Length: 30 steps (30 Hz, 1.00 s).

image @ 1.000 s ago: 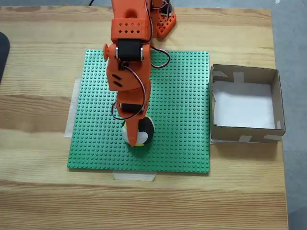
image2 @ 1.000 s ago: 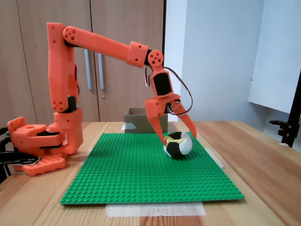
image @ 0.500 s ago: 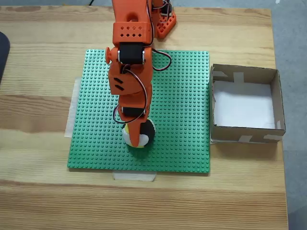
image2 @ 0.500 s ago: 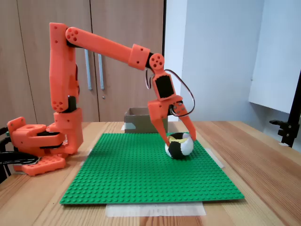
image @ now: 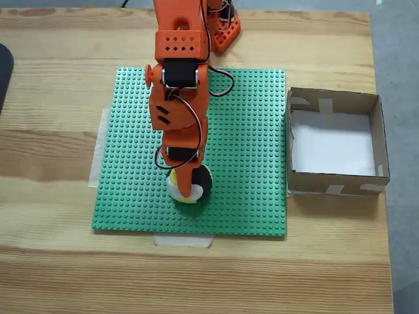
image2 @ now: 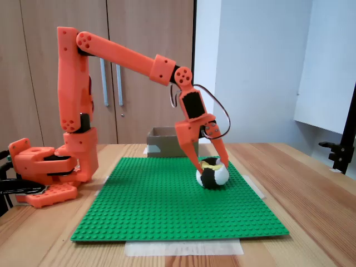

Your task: Pick the ball and put it in the box.

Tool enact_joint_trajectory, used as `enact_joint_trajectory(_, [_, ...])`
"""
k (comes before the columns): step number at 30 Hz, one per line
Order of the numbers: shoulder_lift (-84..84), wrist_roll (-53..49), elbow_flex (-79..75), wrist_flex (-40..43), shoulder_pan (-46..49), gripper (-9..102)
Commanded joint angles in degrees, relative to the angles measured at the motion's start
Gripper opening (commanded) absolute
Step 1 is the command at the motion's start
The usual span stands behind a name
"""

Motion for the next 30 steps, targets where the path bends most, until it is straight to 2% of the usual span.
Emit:
enact_joint_trajectory(1, [0.18,0.53,0.62,-1.14,0.0,24])
enact_joint_trajectory(12, [1.05,0.09,1.85,-3.52,0.09,17])
enact_joint_trajectory(22, [4.31,-0.53,1.93,-4.31,0.09,0])
enact_joint_trajectory(30, [7.82,-0.35,1.67,-2.81,0.18,-1])
